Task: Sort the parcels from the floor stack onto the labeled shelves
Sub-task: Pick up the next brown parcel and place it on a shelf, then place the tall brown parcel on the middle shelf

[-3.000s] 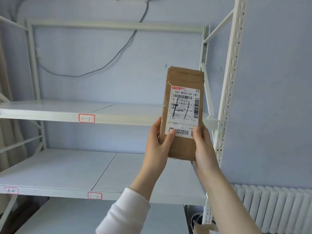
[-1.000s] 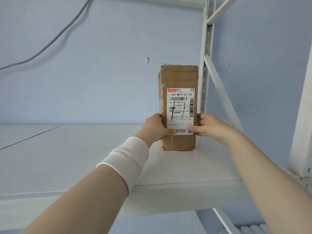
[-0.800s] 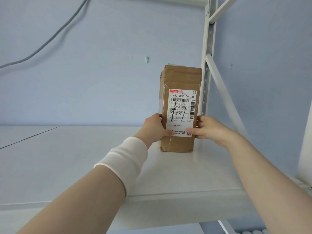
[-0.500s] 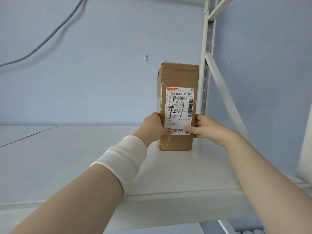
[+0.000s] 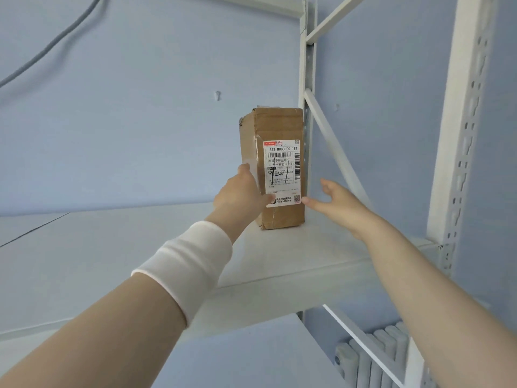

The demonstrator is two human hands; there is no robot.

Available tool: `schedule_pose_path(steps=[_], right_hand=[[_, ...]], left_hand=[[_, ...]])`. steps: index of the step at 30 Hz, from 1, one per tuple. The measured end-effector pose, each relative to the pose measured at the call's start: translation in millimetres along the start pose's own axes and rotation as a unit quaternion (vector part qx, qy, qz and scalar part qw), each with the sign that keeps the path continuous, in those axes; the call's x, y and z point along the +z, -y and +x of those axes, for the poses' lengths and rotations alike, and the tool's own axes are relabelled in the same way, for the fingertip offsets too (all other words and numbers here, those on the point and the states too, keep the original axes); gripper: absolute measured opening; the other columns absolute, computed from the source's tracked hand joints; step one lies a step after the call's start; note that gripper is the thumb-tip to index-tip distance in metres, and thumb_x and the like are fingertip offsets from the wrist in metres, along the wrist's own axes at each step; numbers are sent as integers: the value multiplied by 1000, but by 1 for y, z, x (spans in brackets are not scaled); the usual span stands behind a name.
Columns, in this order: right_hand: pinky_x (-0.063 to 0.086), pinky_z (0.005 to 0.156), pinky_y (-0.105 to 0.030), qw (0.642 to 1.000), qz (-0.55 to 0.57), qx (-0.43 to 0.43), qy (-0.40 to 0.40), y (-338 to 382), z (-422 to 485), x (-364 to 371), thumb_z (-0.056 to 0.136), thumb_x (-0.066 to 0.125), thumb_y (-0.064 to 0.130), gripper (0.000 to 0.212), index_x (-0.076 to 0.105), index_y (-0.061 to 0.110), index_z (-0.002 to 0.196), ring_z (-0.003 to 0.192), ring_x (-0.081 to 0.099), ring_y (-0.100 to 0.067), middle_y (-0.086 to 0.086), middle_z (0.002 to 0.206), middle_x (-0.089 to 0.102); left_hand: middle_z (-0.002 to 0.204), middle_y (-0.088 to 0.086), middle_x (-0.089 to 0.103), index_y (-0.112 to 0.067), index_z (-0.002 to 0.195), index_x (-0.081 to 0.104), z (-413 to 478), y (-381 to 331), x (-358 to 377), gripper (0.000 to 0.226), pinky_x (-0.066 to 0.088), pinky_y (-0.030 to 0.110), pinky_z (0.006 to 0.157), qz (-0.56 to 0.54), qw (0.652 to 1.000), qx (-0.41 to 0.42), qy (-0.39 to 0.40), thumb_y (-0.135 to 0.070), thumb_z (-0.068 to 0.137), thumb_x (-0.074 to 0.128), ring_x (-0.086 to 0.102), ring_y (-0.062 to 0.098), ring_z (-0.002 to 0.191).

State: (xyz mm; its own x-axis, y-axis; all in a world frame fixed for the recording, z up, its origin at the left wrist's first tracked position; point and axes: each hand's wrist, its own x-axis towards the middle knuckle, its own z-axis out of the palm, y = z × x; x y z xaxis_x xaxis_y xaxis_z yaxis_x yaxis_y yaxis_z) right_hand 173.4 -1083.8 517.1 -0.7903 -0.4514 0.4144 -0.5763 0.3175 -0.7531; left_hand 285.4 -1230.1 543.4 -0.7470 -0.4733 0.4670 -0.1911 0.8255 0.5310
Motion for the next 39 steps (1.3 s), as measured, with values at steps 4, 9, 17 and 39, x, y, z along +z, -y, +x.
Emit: schedule_pose_path(steps=[4, 9, 17, 39], right_hand=[[26, 109, -29, 996, -57, -3, -64, 15, -34, 4, 86, 63, 34, 73, 26, 16, 147, 140, 31, -18, -1, 153, 30], [24, 110, -26, 983, -145, -21, -110, 24, -81, -13, 88, 61, 35, 69, 28, 17, 146, 140, 30, -17, -1, 151, 32], [27, 108, -30, 961, -233, 23, -145, -12, -171, -73, 89, 59, 34, 66, 29, 19, 145, 137, 32, -19, -2, 148, 35], [24, 114, -34, 834, -153, 501, -174, -262, -510, -146, 90, 57, 36, 68, 24, 20, 147, 142, 24, -18, 0, 153, 27]], left_hand=[[135, 5, 50, -14, 141, 26, -27, -1, -14, 65, 40, 35, 89, 27, 998, 62, -4, -32, 89, 61, 49, 26, 122], [145, -1, 40, -18, 141, 33, -60, -14, -19, 58, 36, 41, 104, 31, 990, 141, -10, -29, 90, 58, 39, 23, 132], [155, -1, 26, -24, 141, 36, -124, -79, 35, 51, 31, 41, 111, 30, 969, 240, 53, -29, 93, 54, 37, 21, 136], [142, 2, 45, -25, 138, 40, -374, -169, 354, 45, 40, 32, 100, -39, 808, 274, 520, -28, 94, 51, 50, 21, 123]])
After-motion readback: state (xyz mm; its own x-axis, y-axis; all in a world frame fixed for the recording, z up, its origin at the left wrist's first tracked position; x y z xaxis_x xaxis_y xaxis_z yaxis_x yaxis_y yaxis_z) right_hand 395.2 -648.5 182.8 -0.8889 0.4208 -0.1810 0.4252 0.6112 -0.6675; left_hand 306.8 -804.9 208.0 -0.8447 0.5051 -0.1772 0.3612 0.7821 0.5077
